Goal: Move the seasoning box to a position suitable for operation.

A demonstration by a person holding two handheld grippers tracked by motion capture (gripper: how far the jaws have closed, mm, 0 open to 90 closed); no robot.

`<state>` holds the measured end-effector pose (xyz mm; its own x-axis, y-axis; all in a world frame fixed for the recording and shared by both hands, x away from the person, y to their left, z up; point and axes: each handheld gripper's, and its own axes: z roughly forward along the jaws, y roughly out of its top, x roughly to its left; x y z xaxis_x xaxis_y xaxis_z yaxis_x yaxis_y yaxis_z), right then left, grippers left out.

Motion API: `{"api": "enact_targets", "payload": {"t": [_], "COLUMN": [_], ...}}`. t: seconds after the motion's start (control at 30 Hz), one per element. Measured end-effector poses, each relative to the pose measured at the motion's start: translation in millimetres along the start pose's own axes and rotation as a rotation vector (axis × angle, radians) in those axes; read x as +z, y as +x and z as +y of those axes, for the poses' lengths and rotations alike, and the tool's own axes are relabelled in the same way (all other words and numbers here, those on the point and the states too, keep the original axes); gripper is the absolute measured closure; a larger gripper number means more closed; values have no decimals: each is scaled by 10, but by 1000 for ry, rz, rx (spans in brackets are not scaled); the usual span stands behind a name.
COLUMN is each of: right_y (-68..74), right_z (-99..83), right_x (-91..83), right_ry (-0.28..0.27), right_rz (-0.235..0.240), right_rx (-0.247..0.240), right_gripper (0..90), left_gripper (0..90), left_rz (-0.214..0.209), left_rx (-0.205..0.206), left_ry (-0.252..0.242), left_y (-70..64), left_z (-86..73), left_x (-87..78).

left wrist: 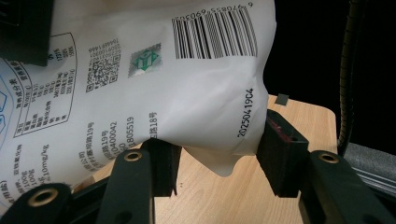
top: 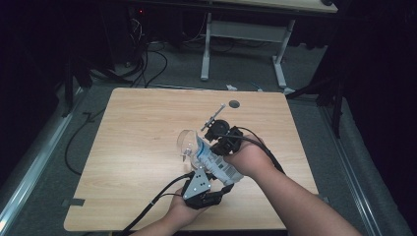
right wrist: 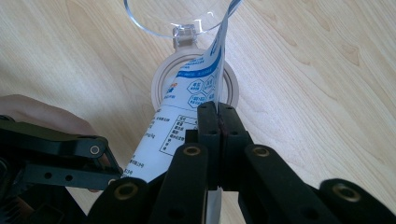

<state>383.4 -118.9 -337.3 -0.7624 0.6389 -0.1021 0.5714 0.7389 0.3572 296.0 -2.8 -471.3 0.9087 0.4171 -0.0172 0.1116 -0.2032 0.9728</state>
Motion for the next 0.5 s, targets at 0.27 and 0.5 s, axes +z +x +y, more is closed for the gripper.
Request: {"api": "enact_targets", "payload": {"t": [0.27,0.5], "right_y": [-6,-9], "right_z": [-2,-1], "right_x": [2,8], "right_ry": [1,3], "right_rz": [2,2], "right_rx": [0,4], "right_gripper": [899,899], "left_gripper": [534,534], "left_rz": [-2,-7], "left_rx": [0,-8], "left_ry": [0,-2], "left_y": [-2,5], "left_z": [-2,-3], "left_x": [4,9]}}
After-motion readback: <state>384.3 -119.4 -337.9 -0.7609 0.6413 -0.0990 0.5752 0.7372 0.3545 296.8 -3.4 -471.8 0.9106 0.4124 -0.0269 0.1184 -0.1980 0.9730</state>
